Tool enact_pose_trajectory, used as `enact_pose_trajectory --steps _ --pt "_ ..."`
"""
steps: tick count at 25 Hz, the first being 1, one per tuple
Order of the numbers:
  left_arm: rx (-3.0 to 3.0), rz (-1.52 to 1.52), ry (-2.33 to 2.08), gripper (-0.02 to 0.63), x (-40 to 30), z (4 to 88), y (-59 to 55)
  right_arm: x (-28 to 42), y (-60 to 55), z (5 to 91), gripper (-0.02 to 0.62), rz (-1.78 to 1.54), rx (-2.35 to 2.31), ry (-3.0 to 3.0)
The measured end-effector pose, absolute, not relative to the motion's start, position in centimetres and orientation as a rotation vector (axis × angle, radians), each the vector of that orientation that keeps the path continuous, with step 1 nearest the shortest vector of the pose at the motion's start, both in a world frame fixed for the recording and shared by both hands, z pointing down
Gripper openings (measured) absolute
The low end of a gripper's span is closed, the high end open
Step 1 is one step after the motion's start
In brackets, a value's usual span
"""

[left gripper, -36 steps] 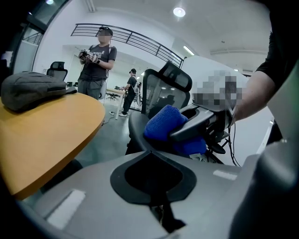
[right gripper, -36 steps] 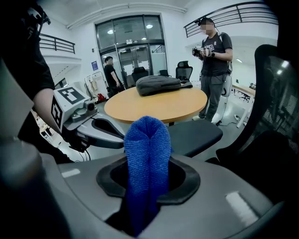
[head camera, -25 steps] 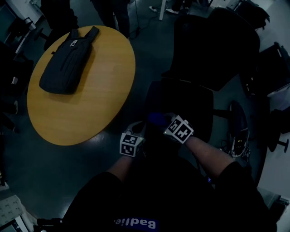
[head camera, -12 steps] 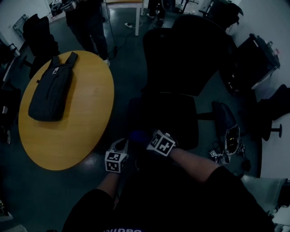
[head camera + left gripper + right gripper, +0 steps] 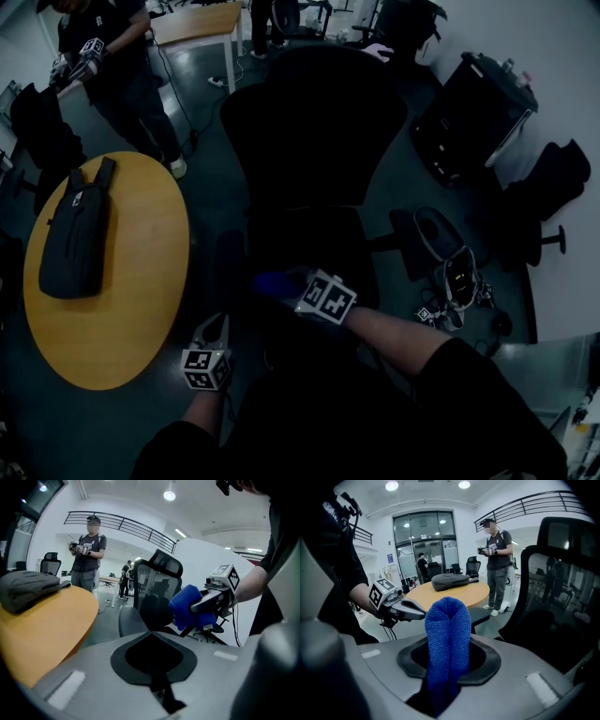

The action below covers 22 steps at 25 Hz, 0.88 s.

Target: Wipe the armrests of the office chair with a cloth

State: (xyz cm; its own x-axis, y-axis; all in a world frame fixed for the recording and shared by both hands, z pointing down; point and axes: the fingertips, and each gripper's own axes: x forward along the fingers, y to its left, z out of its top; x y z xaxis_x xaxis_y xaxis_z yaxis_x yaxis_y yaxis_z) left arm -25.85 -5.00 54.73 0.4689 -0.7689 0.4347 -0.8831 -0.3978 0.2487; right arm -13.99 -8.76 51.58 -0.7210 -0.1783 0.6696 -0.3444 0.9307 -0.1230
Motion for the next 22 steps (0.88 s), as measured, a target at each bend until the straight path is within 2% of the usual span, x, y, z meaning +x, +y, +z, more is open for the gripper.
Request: enact_pose_trajectory --steps 7,22 --pt "2.325 0.368 -1.346 0.012 -18.0 52.7 -5.5 -4.3 -10.5 51.2 0.129 0.352 0.446 -2.405" --pt "2.429 0.39 -1.169 0.013 6.4 51.0 -9.4 17.8 -19.3 49.4 0.129 0.371 0.593 -2.446"
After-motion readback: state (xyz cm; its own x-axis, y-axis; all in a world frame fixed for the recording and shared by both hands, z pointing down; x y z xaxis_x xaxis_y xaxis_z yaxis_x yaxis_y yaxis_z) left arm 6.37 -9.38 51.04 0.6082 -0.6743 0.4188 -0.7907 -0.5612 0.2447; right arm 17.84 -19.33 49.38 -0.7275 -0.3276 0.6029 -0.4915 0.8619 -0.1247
